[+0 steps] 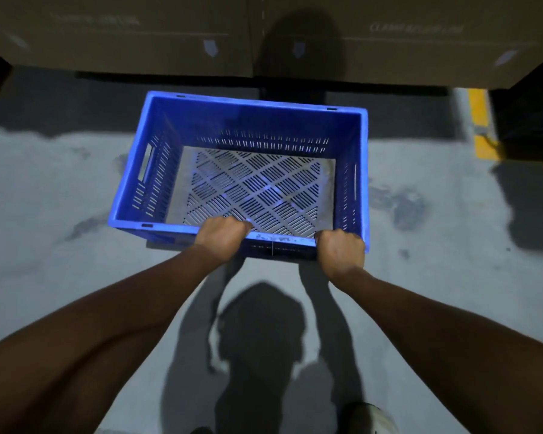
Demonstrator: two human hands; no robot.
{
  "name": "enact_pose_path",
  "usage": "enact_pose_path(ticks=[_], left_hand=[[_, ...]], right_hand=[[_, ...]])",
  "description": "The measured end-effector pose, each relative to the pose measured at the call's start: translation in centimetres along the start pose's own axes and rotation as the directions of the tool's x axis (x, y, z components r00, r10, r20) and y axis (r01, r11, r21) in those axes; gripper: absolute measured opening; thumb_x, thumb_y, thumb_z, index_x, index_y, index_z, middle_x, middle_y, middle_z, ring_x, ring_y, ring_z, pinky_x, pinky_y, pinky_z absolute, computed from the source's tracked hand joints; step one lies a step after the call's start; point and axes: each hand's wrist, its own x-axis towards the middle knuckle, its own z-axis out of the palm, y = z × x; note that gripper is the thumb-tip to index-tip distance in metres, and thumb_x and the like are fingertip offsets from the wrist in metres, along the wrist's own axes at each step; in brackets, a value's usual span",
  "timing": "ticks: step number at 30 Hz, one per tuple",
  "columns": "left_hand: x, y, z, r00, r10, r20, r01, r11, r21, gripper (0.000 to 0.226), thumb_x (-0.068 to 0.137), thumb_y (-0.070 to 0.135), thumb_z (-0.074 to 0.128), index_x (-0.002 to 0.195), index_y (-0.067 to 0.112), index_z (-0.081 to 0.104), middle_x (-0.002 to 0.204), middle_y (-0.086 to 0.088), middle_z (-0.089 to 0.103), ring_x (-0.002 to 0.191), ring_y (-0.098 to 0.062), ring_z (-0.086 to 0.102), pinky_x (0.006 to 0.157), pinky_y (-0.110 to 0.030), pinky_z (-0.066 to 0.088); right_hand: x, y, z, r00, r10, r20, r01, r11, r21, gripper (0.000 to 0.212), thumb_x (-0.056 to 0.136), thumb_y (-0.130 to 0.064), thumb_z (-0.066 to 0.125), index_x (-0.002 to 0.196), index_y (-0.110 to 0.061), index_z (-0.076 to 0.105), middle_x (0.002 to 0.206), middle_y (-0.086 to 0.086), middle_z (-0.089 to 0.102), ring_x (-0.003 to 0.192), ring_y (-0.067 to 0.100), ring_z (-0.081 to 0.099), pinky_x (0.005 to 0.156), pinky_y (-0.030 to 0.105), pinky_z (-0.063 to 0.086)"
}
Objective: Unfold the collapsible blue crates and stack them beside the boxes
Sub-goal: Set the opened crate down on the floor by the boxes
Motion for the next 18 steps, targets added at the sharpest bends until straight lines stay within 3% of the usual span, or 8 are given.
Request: enact_pose_path(ticks=[5,18], left_hand=[[-0.5,0.4,-0.8,0.998,-0.050,0.044,0.052,0.998,-0.037,0.021,0.088,0.022,0.059,0.109,0.021,0.057,0.108,-0.009,0.067,0.103,-0.033,0.064,0.083,-0.038,0.048],[-1.1,1.3,-0.1,0.996,-0.088,0.016,0.089,0.994,-0.060,0.022,0.092,0.012,0.052,0.111,0.020,0.058,0.108,-0.011,0.066,0.103,-0.034,0.062,0.082,-0.039,0.048]], right_hand=[[-0.1,-0.2,-0.3,1.000,0.001,-0.005,-0.001,0.999,-0.036,0.028,0.092,-0.010,0.048,0.108,-0.020,0.068,0.105,0.008,0.072,0.098,0.030,0.068,0.084,0.033,0.047],[-0.6,0.8,0.2,0.996,-0.074,-0.041,0.073,0.997,-0.024,0.024,0.092,-0.012,0.049,0.107,-0.020,0.065,0.102,0.007,0.071,0.096,0.032,0.067,0.078,0.034,0.047]])
